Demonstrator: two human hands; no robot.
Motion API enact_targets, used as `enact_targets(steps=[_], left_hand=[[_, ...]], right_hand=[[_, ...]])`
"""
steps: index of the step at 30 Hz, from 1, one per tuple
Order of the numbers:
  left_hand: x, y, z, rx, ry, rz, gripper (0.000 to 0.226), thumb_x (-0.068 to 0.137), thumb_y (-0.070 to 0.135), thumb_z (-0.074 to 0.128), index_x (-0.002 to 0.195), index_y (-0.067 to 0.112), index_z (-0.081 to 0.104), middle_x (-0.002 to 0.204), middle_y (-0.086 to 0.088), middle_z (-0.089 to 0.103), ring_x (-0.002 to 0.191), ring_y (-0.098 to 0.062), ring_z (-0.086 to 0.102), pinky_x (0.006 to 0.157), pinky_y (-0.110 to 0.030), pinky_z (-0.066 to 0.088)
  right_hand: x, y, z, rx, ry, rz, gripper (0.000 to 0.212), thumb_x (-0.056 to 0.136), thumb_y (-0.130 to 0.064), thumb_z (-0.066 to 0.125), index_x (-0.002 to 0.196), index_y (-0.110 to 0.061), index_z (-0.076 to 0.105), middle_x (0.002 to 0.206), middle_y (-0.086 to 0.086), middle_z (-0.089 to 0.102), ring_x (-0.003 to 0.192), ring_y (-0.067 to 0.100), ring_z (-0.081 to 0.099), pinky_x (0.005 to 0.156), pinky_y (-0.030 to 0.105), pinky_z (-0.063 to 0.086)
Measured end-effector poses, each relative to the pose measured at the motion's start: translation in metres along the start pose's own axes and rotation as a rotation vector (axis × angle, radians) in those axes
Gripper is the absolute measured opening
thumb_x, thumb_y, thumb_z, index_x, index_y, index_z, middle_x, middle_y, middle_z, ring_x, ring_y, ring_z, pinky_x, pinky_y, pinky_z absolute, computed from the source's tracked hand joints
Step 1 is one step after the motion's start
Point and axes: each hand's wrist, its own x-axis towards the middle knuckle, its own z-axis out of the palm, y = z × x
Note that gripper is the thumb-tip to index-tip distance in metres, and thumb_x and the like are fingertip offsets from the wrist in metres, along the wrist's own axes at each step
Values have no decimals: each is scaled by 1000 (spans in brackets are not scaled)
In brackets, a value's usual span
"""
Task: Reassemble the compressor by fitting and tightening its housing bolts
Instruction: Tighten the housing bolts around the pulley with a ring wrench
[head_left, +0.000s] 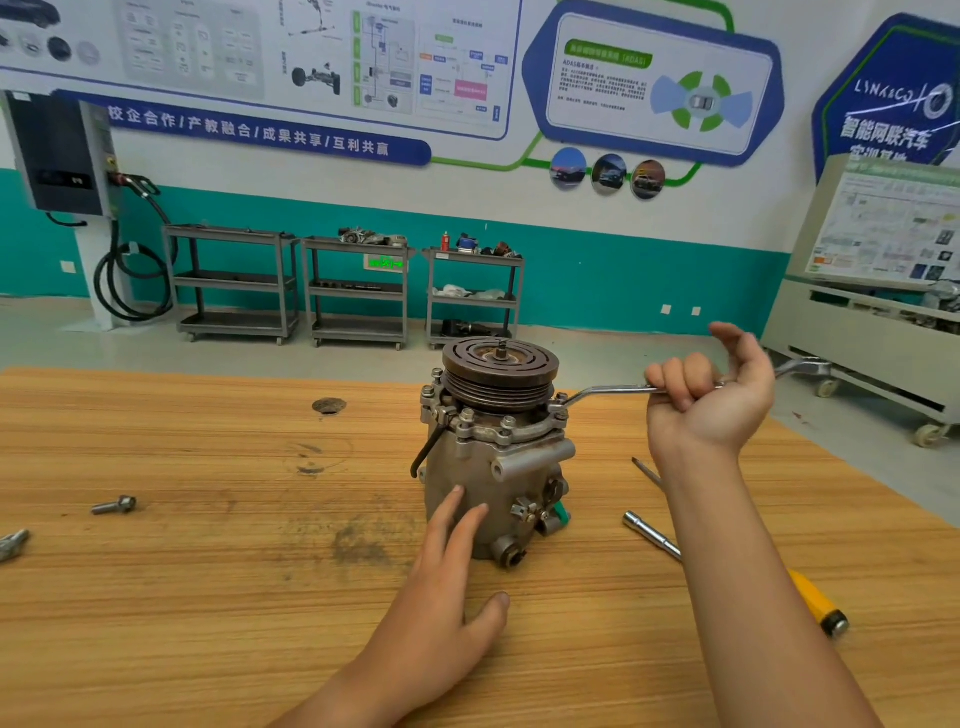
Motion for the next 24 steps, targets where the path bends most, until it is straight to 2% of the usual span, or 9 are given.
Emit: enact_targets(steps=[4,11,24], left_hand=[[0,0,0,-12,2,1,74,91,41,53,142,44,1,122,51,-36,129,12,-2,110,-19,17],[0,0,0,-10,7,6,74,91,39,53,143,42,2,125,49,-35,131,11,-2,112,-22,19],[1,0,1,-21,7,11,70,92,44,50,141,46,1,122,50,-36,126,16,-4,107,-15,14]], right_hand=[[13,-9,-7,57,89,-36,31,97,-18,29,74,-14,49,38,-7,16,35,9,12,43,19,20],[15,3,-19,86,112,64,28,95,-19,29,75,-14,48,38,-7,17,34,9,14,43,17,19],[22,-2,-22,17,6,135,30,95,-21,31,73,-15,50,35,-7,18,32,8,16,41,15,22]])
